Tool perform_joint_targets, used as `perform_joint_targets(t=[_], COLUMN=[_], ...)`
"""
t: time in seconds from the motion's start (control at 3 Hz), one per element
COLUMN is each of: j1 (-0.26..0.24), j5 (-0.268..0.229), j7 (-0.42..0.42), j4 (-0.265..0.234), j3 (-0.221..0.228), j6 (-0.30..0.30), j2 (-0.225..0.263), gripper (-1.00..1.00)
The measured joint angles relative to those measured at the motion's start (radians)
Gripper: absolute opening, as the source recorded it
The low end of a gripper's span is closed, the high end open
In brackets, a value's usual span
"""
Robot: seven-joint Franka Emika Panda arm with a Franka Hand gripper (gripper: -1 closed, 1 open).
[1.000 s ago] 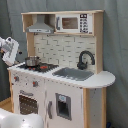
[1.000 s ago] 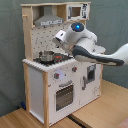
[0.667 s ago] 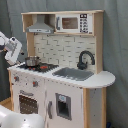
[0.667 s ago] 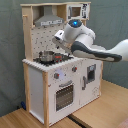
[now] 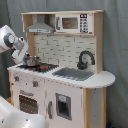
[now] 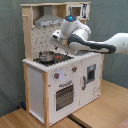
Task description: Play with the kitchen
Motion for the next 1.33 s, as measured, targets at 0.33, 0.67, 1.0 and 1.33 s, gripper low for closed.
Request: perform_joint_targets(t=[0.33, 0.67, 1.0, 1.33], j1=[-0.066, -0.125, -0.187, -0.249], j5=[0.001, 0.001, 0.001, 0.002], j7=[-0.015, -0.023, -0.03, -0.036], j4=[0.048, 0.099, 0.157, 0.219], j3=[0.073, 0.134, 0.194, 0.251], j6=[-0.001, -0.007, -0.02, -0.037], j2=[0.042, 0.066, 0.082, 0.092], gripper=[1.0, 1.0, 1.0, 1.0])
